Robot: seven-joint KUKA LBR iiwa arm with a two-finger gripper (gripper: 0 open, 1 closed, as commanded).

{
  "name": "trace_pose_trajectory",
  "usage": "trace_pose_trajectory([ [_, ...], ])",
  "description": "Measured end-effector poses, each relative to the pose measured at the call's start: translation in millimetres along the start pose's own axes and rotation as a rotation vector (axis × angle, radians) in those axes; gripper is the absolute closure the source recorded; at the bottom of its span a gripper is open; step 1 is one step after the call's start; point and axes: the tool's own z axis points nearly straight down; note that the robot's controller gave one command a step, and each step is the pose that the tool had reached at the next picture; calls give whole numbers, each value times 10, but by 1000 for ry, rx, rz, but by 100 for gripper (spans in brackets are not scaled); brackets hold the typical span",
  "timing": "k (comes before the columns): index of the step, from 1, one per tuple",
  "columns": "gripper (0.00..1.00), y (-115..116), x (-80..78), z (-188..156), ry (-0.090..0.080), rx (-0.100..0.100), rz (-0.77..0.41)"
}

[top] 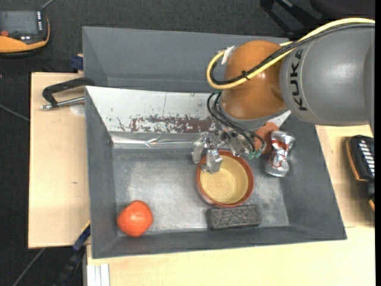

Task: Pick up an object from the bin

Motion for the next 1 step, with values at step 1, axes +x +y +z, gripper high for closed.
trace_pose_trajectory([
  [1,100,-371,-81,-649,-11,5,-344],
])
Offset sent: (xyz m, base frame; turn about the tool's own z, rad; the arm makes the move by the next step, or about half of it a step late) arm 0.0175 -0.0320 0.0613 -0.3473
